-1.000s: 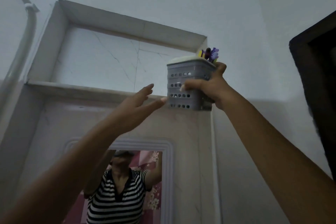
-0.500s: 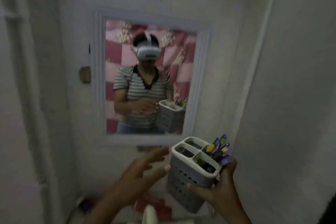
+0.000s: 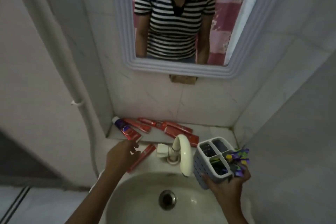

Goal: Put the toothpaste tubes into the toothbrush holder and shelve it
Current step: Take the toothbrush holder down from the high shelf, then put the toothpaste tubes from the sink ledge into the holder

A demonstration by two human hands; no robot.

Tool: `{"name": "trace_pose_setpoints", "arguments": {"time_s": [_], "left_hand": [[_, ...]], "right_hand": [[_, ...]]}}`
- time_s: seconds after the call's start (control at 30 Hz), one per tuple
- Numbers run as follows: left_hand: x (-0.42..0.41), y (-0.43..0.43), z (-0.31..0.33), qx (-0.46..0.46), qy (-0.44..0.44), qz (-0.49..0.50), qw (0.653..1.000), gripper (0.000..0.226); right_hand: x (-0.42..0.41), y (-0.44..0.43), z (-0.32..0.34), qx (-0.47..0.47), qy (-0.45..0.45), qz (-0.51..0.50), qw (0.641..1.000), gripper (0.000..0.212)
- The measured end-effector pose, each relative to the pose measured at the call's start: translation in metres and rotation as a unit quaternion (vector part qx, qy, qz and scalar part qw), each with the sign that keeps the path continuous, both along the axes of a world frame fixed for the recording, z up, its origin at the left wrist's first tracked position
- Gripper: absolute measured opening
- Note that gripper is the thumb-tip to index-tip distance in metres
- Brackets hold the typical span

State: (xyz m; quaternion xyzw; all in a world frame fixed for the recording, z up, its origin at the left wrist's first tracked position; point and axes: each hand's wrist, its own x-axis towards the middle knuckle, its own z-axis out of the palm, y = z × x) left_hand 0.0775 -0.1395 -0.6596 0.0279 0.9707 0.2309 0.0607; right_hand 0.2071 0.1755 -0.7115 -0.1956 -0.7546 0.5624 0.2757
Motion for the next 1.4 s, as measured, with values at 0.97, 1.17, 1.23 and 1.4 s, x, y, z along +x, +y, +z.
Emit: {"name": "trace_pose_setpoints", "arguments": {"time_s": [0.97,1.17,1.23,1.4], "left_hand": [[-0.133,0.156,-0.005,-0.315,0.043,-0.429,0.846,0.041],[-0.133,0.14,0.042,-0.217,0.024,-0.36,0.907,0.059],[-0.125,0.134,0.067,-0.097,0.007,-0.296,0.95,0.066],[-0.088,0.144,0.12,0.281,-0.056,-0.27,0.919,0.054]], "right_hand": [[-0.006,0.012,-0.041,0.059,-0.067,0.053,0.995,0.084],[-0.006,0.012,-0.034,0.027,-0.075,0.057,0.995,0.085],[-0.006,0.011,-0.032,0.015,-0.072,0.053,0.996,0.085],[-0.006,0.01,-0.031,0.002,-0.064,0.047,0.997,0.092]]}}
